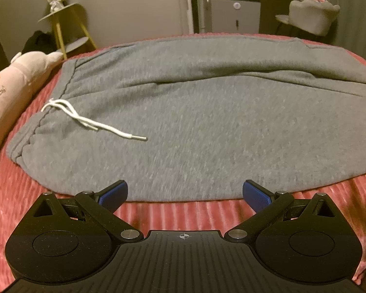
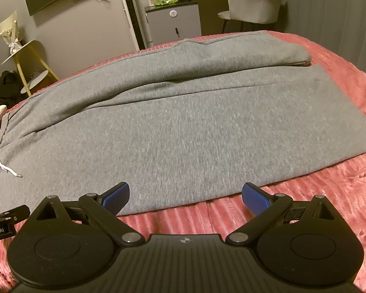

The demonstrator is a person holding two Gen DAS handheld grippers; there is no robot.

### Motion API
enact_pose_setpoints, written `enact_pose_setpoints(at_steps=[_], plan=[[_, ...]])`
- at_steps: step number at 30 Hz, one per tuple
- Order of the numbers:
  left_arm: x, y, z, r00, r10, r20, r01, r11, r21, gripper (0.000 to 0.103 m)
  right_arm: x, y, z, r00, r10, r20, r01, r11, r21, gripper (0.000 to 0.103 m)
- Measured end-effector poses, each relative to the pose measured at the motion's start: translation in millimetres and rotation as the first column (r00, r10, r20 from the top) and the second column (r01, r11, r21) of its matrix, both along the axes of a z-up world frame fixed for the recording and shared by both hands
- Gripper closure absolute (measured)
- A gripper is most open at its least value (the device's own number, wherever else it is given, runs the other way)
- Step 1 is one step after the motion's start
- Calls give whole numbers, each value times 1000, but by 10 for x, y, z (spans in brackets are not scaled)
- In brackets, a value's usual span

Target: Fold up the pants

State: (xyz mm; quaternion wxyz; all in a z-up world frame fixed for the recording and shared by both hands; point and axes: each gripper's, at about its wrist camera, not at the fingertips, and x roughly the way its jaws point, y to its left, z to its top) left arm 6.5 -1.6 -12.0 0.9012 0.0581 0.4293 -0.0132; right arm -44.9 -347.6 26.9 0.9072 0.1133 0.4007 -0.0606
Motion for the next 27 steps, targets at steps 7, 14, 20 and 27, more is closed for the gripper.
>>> enact_pose_setpoints(at_steps=[7, 14, 20, 27], plan=[[77, 25, -57, 999, 19, -38, -19, 1000, -9, 0, 65, -44, -71, 1000, -7, -18, 8, 999, 40, 4], [155, 48, -119, 996, 39, -81, -40, 999, -12, 0, 145, -106, -176, 998, -28, -51, 32, 996, 81, 4], [204, 23, -71, 995, 49, -88, -47, 999, 22, 0, 204, -248, -243, 998, -37, -55, 45, 985, 166, 4], [683, -98, 304, 990, 141, -3, -141, 990, 27, 0, 516, -619, -360, 993, -106, -55, 115, 972, 206, 4]])
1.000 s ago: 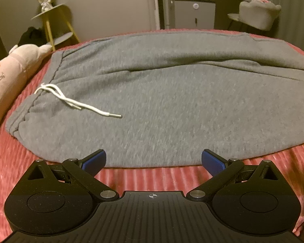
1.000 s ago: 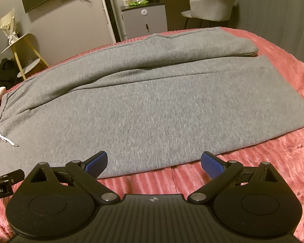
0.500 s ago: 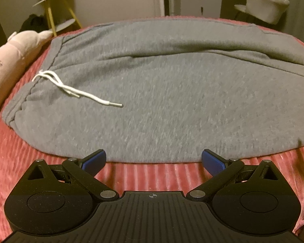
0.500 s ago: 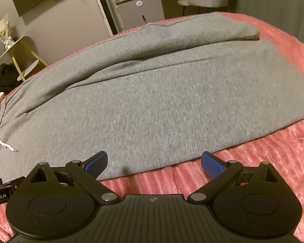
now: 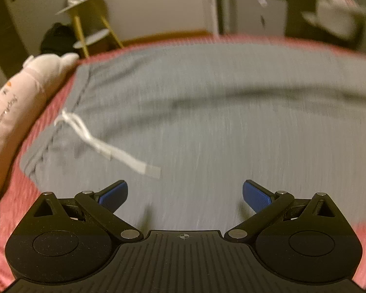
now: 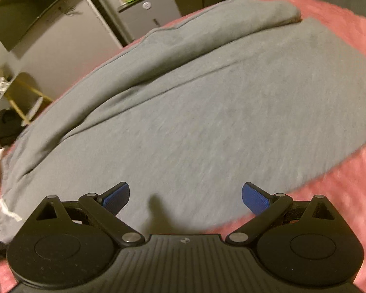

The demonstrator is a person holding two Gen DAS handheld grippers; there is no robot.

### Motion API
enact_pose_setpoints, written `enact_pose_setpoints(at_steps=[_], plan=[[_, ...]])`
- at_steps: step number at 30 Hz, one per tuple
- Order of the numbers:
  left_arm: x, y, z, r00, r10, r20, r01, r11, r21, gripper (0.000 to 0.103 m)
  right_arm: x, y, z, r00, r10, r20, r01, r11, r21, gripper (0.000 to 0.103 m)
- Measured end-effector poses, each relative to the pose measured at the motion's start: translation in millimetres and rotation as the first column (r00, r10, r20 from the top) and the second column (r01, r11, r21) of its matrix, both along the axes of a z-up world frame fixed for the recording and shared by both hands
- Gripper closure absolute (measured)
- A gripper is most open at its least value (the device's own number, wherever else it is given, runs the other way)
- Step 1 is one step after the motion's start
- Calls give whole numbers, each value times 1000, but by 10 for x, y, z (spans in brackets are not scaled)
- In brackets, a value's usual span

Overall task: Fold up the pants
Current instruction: 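Grasp the hem of one sweatpants leg with the right tool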

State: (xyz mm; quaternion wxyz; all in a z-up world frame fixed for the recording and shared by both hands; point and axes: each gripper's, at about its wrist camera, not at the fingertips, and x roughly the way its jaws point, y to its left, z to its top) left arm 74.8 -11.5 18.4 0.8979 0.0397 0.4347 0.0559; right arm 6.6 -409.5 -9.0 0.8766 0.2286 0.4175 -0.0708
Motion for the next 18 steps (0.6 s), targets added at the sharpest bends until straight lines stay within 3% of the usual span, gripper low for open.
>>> enact_pose_setpoints(at_steps=[4, 5, 7, 9, 11, 14, 16, 18], plan=[[465, 52, 96, 989, 126, 75, -114, 983, -145, 0, 293, -113, -184, 997, -13, -82, 5, 995, -97, 4], [572, 95, 73, 981, 181, 70, -165, 967, -193, 0, 327, -140, -229, 996, -14, -90, 5, 995, -95, 4], [718, 215, -22, 949, 311, 59, -280, 911, -304, 0, 319, -153, -268, 998, -4, -66, -3, 995, -96, 4], [804, 335, -164, 922, 386, 43, -344, 863, -371, 0, 319, -184, -311, 998, 12, -56, -17, 996, -90, 4], [855, 412, -314, 919, 394, 33, -361, 870, -336, 0, 347, -214, -312, 997, 34, -64, -40, 996, -85, 4], [871, 506, -505, 919, 391, 53, -370, 900, -230, 0, 559, -302, -155, 984, 85, -159, -97, 993, -66, 4], [863, 603, -583, 895, 442, 66, -420, 883, -208, 0, 695, -416, 114, 996, 34, -78, -39, 997, -62, 4], [867, 711, -624, 874, 482, 56, -451, 850, -274, 0, 1014, -575, 408, 999, -21, 49, 24, 998, -55, 4]])
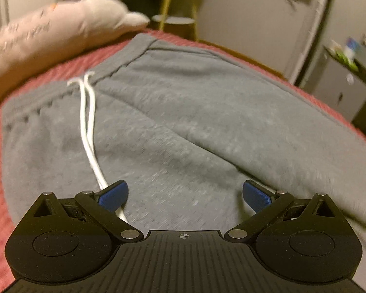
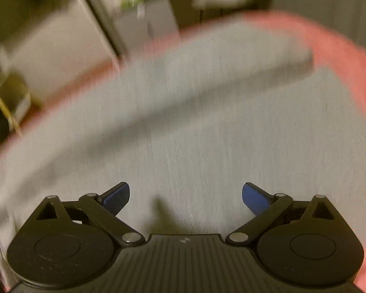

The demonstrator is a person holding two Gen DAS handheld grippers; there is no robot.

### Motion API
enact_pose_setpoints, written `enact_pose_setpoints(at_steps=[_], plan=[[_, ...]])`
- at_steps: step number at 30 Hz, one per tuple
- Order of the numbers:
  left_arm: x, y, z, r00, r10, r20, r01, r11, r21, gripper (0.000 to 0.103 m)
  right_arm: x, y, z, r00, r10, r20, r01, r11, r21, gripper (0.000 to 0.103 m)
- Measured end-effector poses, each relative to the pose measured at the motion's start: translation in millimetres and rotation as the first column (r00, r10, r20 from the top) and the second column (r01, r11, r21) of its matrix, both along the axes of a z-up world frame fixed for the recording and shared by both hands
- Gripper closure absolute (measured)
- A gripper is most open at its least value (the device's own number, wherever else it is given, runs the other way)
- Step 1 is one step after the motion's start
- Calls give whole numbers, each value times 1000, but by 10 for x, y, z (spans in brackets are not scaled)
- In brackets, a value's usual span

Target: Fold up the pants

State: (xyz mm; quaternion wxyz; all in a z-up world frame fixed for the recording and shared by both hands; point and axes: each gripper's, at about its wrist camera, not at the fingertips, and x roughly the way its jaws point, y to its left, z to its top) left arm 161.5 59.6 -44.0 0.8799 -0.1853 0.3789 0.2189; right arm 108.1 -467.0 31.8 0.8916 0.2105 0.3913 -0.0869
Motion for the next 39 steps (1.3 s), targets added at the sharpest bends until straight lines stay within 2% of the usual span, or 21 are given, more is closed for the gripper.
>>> enact_pose_setpoints(at_steps=[2, 3, 4, 5, 7, 8, 11, 15, 16, 18, 19, 20, 22, 23, 27, 29, 32, 34, 36, 39], plan=[[-13, 73, -28, 1000, 5, 30, -4, 1000, -20, 0, 439, -115, 164, 996, -38, 77, 37, 999, 8, 8], [-28, 91, -45, 999, 8, 44, -9, 1000, 7, 0, 686, -169, 195, 993, -53, 106, 52, 999, 12, 12], [-39, 87, -62, 999, 19, 46, -21, 999, 32, 0, 957, -232, 199, 989, -80, 123, 79, 997, 17, 21], [-42, 96, -95, 998, 32, 47, -35, 998, 59, 0, 1250, -306, 176, 987, -112, 119, 110, 994, 21, 31], [1, 73, -138, 998, 43, 43, -47, 995, 87, 0, 1738, -441, 105, 976, -199, 83, 199, 980, 12, 37], [24, 57, -154, 998, 49, 48, -54, 993, 105, 0, 1949, -511, 59, 968, -244, 60, 243, 970, 25, 37], [86, -62, -195, 996, 39, 75, -51, 984, 172, 0, 2472, -676, -73, 945, -327, -3, 326, 940, 99, 28], [145, -148, -271, 995, 42, 85, -60, 971, 230, 0, 2898, -738, -224, 904, -421, -69, 424, 906, 20, 29], [141, -150, -277, 995, 46, 94, -67, 972, 227, 0, 2955, -738, -267, 893, -441, -88, 442, 897, -12, 37], [137, -124, -286, 993, 54, 102, -74, 976, 205, 0, 3004, -728, -316, 875, -475, -97, 470, 880, -76, 64], [146, -100, -297, 993, 56, 107, -76, 978, 195, 0, 3005, -715, -335, 868, -488, -89, 477, 870, -124, 83], [141, -92, -298, 992, 57, 111, -78, 979, 191, 0, 2996, -715, -349, 871, -484, -81, 470, 871, -143, 89], [148, -86, -308, 992, 57, 113, -77, 979, 187, 0, 2925, -759, -339, 887, -457, -68, 447, 886, -122, 98], [149, -74, -307, 992, 57, 115, -77, 981, 179, 0, 2852, -768, -278, 892, -449, -58, 441, 891, -109, 98], [137, -13, -288, 992, 45, 121, -63, 987, 148, 0, 2222, -745, 143, 908, -409, 93, 415, 908, -59, 99], [104, 22, -249, 989, 42, 140, -60, 990, 126, 0, 1688, -748, 362, 899, -400, 179, 408, 913, -9, 99], [29, 64, -126, 983, 17, 182, -33, 996, 82, 0, 720, -769, 524, 857, -429, 287, 416, 903, 108, 99], [-44, 96, 14, 974, -13, 226, 2, 999, 48, 0, 94, -757, 434, 831, -457, 316, 428, 889, 162, 99], [-126, 153, 198, 960, -58, 275, 60, 998, -1, 0, -413, -761, 226, 822, -483, 302, 444, 875, 193, 99], [-200, 281, 467, 934, -107, 341, 137, 989, -64, 0, -895, -888, -322, 826, -527, 201, 474, 842, 257, 100]])
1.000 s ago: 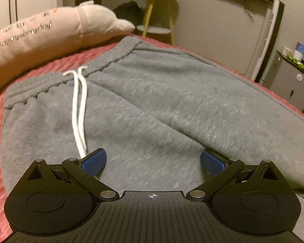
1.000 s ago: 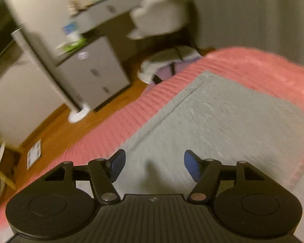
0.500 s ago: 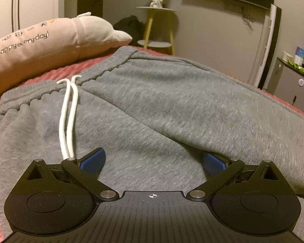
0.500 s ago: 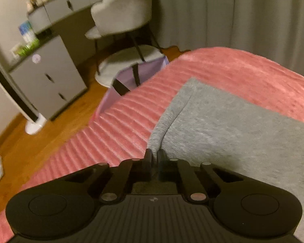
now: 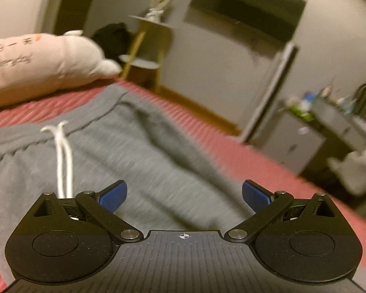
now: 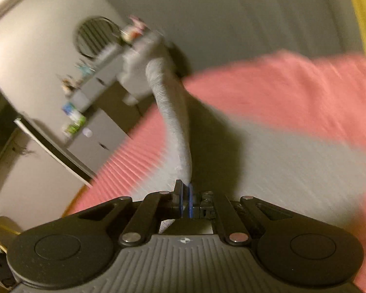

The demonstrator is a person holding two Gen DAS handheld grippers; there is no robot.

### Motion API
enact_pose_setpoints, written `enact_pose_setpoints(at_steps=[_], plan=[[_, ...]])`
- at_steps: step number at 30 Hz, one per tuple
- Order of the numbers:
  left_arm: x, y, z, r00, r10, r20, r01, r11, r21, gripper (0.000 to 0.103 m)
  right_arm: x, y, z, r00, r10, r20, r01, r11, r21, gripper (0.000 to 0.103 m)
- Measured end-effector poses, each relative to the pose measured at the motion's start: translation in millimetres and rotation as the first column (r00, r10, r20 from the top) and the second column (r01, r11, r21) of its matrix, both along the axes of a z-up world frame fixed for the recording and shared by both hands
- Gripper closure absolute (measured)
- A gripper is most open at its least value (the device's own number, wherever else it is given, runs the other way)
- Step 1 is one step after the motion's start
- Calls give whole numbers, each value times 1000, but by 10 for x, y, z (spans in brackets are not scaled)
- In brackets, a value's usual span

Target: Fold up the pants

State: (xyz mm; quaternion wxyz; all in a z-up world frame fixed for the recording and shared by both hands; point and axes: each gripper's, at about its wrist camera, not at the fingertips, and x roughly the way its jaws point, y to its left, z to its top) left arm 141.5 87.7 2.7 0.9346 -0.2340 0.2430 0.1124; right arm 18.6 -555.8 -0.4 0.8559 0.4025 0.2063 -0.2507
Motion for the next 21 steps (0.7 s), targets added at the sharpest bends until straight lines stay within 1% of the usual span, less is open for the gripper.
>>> enact_pose_setpoints(at_steps=[2, 3, 4, 5, 6, 7, 8, 9, 10, 11, 12, 13, 14, 17, 18, 19, 20, 21], plan=[[56, 163, 99, 999, -52, -9, 51, 993, -106, 3, -185, -133, -337, 999, -33, -38, 37, 995, 91, 100], [112, 278, 127, 996, -90, -23, 85, 982, -168, 6, -268, -191, -437, 999, -39, -35, 43, 992, 121, 99], [169, 350, 140, 992, -118, -37, 109, 973, -202, 14, -339, -210, -502, 999, -37, -23, 40, 988, 150, 98], [269, 436, 153, 987, -151, -59, 134, 966, -220, 17, -381, -254, -547, 999, -42, 5, 41, 982, 187, 97], [378, 508, 158, 982, -170, -82, 148, 964, -223, 17, -400, -294, -587, 999, -45, 31, 37, 975, 219, 94], [469, 558, 162, 981, -167, -102, 141, 964, -225, 19, -383, -316, -599, 998, -36, 46, 24, 970, 240, 86], [590, 626, 156, 979, -165, -121, 133, 962, -239, 24, -358, -337, -618, 998, -25, 53, 11, 968, 251, 76], [683, 676, 145, 979, -154, -131, 116, 958, -263, 27, -286, -341, -646, 998, -13, 59, -2, 966, 259, 71], [802, 724, 121, 978, -149, -143, 102, 951, -292, 28, -235, -350, -661, 997, 0, 73, -19, 965, 262, 64], [896, 786, 91, 976, -149, -157, 91, 941, -326, 29, -220, -298, -633, 997, 3, 77, -23, 967, 255, 59], [1013, 827, 68, 975, -151, -161, 84, 929, -362, 30, -193, -295, -611, 997, 11, 76, -30, 968, 248, 56], [1139, 854, 45, 974, -152, -167, 77, 920, -385, 30, -157, -292, -587, 997, 16, 76, -34, 970, 242, 52], [1236, 860, 25, 972, -152, -178, 72, 917, -392, 30, -150, -308, -564, 997, 14, 80, -33, 970, 242, 50], [1584, 846, -96, 959, -158, -236, 55, 919, -389, 28, -111, -364, -573, 997, 3, 81, -23, 968, 249, 50], [1713, 830, -177, 945, -179, -274, 55, 913, -404, 29, -103, -352, -560, 997, 4, 78, -23, 968, 248, 51], [1824, 823, -267, 926, -194, -322, 44, 906, -421, 32, -63, -366, -557, 997, 5, 71, -22, 970, 242, 53], [1887, 817, -345, 911, -194, -365, 20, 903, -428, 44, -61, -360, -536, 998, 7, 67, -23, 971, 237, 60], [1921, 816, -410, 901, -190, -391, 3, 903, -430, 51, -42, -362, -524, 998, 4, 58, -17, 973, 231, 67]])
